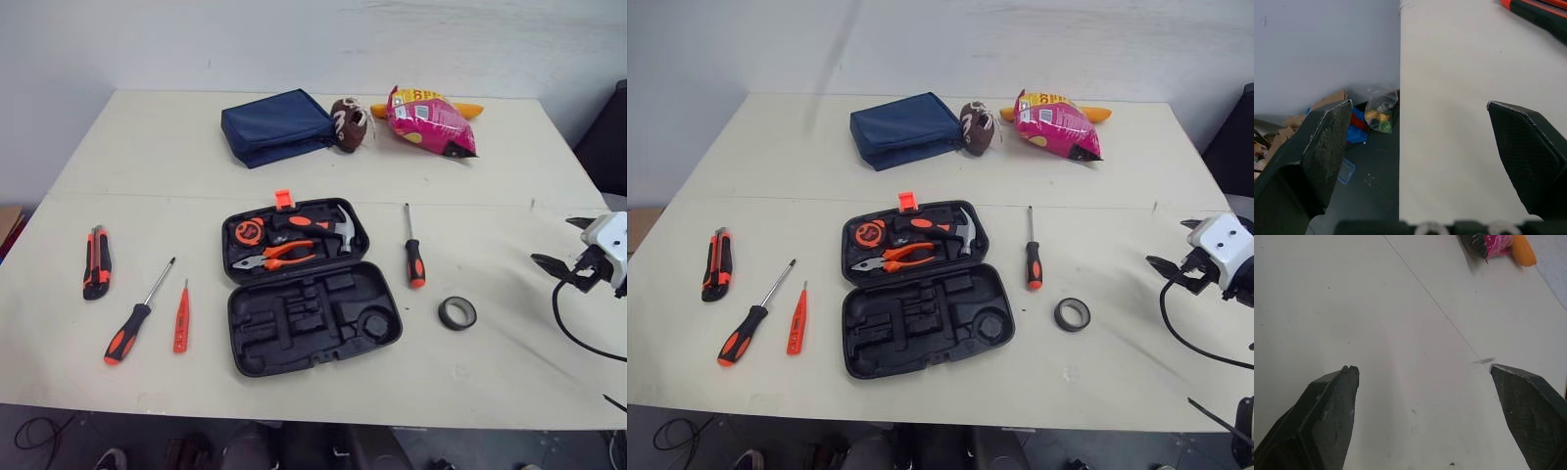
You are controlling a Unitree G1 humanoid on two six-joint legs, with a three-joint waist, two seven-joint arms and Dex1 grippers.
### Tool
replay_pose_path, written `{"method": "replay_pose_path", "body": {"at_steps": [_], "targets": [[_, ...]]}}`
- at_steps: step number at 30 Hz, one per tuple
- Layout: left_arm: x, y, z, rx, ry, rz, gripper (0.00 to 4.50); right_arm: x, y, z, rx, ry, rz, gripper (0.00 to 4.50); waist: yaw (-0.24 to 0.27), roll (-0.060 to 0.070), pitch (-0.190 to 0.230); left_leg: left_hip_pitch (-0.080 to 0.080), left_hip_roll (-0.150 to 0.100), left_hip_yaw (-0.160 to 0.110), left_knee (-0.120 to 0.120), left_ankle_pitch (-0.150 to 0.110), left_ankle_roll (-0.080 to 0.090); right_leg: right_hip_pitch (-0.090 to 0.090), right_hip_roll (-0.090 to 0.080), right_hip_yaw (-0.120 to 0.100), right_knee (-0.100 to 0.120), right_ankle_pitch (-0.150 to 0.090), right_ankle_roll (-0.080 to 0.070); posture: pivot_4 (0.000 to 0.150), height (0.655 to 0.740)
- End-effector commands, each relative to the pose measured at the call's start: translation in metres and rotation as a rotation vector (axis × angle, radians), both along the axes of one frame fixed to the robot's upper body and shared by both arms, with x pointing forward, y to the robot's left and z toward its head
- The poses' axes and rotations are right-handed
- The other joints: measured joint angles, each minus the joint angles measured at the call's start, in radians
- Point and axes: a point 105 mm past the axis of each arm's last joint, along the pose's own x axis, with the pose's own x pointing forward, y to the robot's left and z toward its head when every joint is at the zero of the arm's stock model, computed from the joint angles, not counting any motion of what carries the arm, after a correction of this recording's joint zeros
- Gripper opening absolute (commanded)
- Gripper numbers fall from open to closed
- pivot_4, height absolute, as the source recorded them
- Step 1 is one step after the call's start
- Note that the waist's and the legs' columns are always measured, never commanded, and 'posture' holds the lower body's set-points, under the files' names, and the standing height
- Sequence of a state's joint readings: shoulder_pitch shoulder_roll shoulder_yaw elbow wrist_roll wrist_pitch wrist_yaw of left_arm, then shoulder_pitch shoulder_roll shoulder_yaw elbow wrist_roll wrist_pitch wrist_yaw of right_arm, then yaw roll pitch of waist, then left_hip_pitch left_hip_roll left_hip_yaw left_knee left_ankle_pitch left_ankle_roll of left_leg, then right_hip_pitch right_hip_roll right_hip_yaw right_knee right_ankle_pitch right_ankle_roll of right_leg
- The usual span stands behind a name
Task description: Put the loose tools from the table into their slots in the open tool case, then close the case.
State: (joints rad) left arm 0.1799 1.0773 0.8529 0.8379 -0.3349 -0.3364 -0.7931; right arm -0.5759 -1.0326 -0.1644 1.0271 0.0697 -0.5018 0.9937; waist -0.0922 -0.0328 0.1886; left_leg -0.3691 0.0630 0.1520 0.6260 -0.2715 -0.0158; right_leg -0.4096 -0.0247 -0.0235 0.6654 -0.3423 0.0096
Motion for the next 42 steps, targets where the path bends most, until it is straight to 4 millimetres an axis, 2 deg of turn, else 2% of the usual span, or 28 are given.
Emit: {"method": "replay_pose_path", "body": {"at_steps": [1, 6, 8, 12, 14, 15, 17, 19, 21, 22, 24, 27, 29, 31, 32, 35, 42], "targets": [[-0.001, -0.001, 0.011, 0.008, -0.018, -0.021, 4.48, 0.000, -0.003, 0.016, 0.011, -0.079, -0.010, 4.50, 0.000, 0.000, 0.000, 0.000, 0.000, 0.000, 0.000, 0.000, 0.000, 0.000, 0.000, 0.000, 0.000, 0.000, 0.000, 0.150, 0.7400], [0.002, -0.020, 0.011, -0.039, -0.020, -0.120, 4.48, 0.011, 0.012, 0.012, 0.050, -0.080, 0.029, 4.50, -0.007, 0.000, 0.000, 0.000, 0.000, 0.000, 0.001, 0.000, -0.001, 0.000, 0.000, 0.000, 0.001, 0.000, 0.000, 0.150, 0.7400], [0.008, -0.036, 0.015, -0.033, -0.020, -0.189, 4.48, 0.018, 0.019, 0.015, 0.053, -0.093, 0.047, 4.50, -0.009, 0.000, 0.000, 0.000, 0.000, 0.000, 0.002, 0.000, -0.001, 0.000, 0.000, 0.000, 0.002, 0.000, 0.000, 0.150, 0.7400], [0.024, -0.083, 0.015, -0.068, 0.023, -0.355, 4.48, 0.023, 0.062, 0.007, 0.118, 0.029, 0.248, 4.50, -0.008, -0.001, 0.000, 0.000, 0.000, 0.000, 0.002, 0.001, -0.003, 0.000, 0.000, 0.001, 0.003, 0.000, 0.000, 0.150, 0.7400], [0.032, -0.113, 0.012, -0.073, 0.045, -0.446, 4.48, 0.027, 0.088, 0.011, 0.131, 0.034, 0.346, 4.50, -0.009, -0.001, 0.000, 0.000, 0.000, 0.000, 0.002, 0.002, -0.003, 0.000, 0.000, 0.001, 0.003, 0.000, 0.000, 0.150, 0.7400], [0.038, -0.133, 0.008, -0.071, 0.074, -0.507, 4.48, 0.026, 0.105, 0.011, 0.147, 0.054, 0.416, 4.50, -0.009, -0.001, 0.000, 0.000, 0.000, 0.000, 0.002, 0.002, -0.003, 0.000, 0.000, 0.001, 0.004, 0.000, 0.000, 0.150, 0.7400], [0.044, -0.161, 0.002, -0.068, 0.124, -0.582, 4.48, 0.023, 0.128, 0.007, 0.158, 0.096, 0.508, 4.50, -0.007, -0.001, 0.000, 0.000, 0.000, 0.000, 0.003, 0.002, -0.003, 0.000, 0.001, 0.002, 0.005, 0.000, 0.001, 0.150, 0.7400], [0.050, -0.178, 0.000, -0.074, 0.149, -0.611, 4.48, 0.017, 0.145, 0.000, 0.145, 0.146, 0.584, 4.50, 0.001, -0.001, 0.000, 0.000, 0.001, -0.001, 0.003, 0.002, -0.003, 0.000, 0.001, 0.002, 0.005, 0.000, 0.001, 0.150, 0.7400], [0.059, -0.191, -0.006, -0.071, 0.182, -0.610, 4.50, 0.015, 0.162, -0.005, 0.150, 0.175, 0.637, 3.95, 0.007, -0.001, 0.000, 0.000, 0.000, -0.001, 0.003, 0.002, -0.003, 0.000, 0.001, 0.002, 0.005, 0.000, 0.001, 0.150, 0.7400], [0.064, -0.203, -0.011, -0.061, 0.210, -0.630, 4.24, 0.015, 0.173, -0.008, 0.150, 0.187, 0.664, 3.61, 0.009, -0.001, 0.000, 0.000, 0.000, -0.001, 0.003, 0.002, -0.003, 0.000, 0.001, 0.002, 0.005, 0.000, 0.001, 0.150, 0.7400], [0.074, -0.227, -0.020, -0.087, 0.246, -0.681, 3.65, 0.017, 0.189, -0.015, 0.115, 0.210, 0.699, 2.65, 0.009, -0.001, 0.000, 0.000, 0.000, -0.001, 0.004, 0.002, -0.003, 0.000, 0.001, 0.002, 0.005, 0.000, 0.001, 0.150, 0.7400], [0.083, -0.245, -0.027, -0.114, 0.286, -0.710, 2.22, 0.022, 0.200, -0.019, 0.067, 0.211, 0.712, 0.97, 0.010, -0.001, 0.000, -0.001, 0.000, -0.001, 0.004, 0.002, -0.003, 0.000, 0.001, 0.002, 0.006, 0.000, 0.001, 0.150, 0.7400], [0.089, -0.254, -0.033, -0.126, 0.310, -0.720, 1.25, 0.026, 0.205, -0.020, 0.058, 0.207, 0.706, 0.01, 0.009, -0.001, 0.000, -0.001, 0.000, -0.001, 0.004, 0.002, -0.003, 0.000, 0.001, 0.003, 0.006, 0.000, 0.001, 0.150, 0.7400], [0.099, -0.260, -0.041, -0.128, 0.342, -0.713, 0.19, 0.028, 0.210, -0.022, -0.025, 0.200, 0.728, 0.00, 0.009, -0.001, 0.000, -0.001, 0.000, -0.001, 0.004, 0.003, -0.004, -0.001, 0.002, 0.003, 0.006, 0.000, 0.001, 0.150, 0.7400], [0.105, -0.263, -0.045, -0.128, 0.367, -0.703, 0.04, 0.031, 0.214, -0.022, -0.040, 0.189, 0.730, 0.00, 0.008, -0.001, 0.000, -0.001, 0.000, -0.001, 0.004, 0.003, -0.004, -0.001, 0.002, 0.003, 0.006, 0.000, 0.001, 0.150, 0.7400], [0.115, -0.275, -0.053, -0.162, 0.408, -0.711, 0.04, 0.038, 0.224, -0.020, -0.033, 0.171, 0.727, 0.00, 0.007, -0.001, 0.000, 0.000, 0.000, -0.001, 0.005, 0.004, -0.005, 0.000, 0.002, 0.003, 0.007, 0.000, 0.001, 0.150, 0.7400], [0.127, -0.291, -0.064, -0.144, 0.438, -0.732, 0.04, 0.047, 0.229, -0.023, -0.039, 0.183, 0.690, 0.00, 0.012, -0.001, 0.000, -0.001, 0.000, -0.001, 0.005, 0.006, -0.006, -0.001, 0.003, 0.004, 0.007, 0.000, 0.001, 0.150, 0.7400]]}}
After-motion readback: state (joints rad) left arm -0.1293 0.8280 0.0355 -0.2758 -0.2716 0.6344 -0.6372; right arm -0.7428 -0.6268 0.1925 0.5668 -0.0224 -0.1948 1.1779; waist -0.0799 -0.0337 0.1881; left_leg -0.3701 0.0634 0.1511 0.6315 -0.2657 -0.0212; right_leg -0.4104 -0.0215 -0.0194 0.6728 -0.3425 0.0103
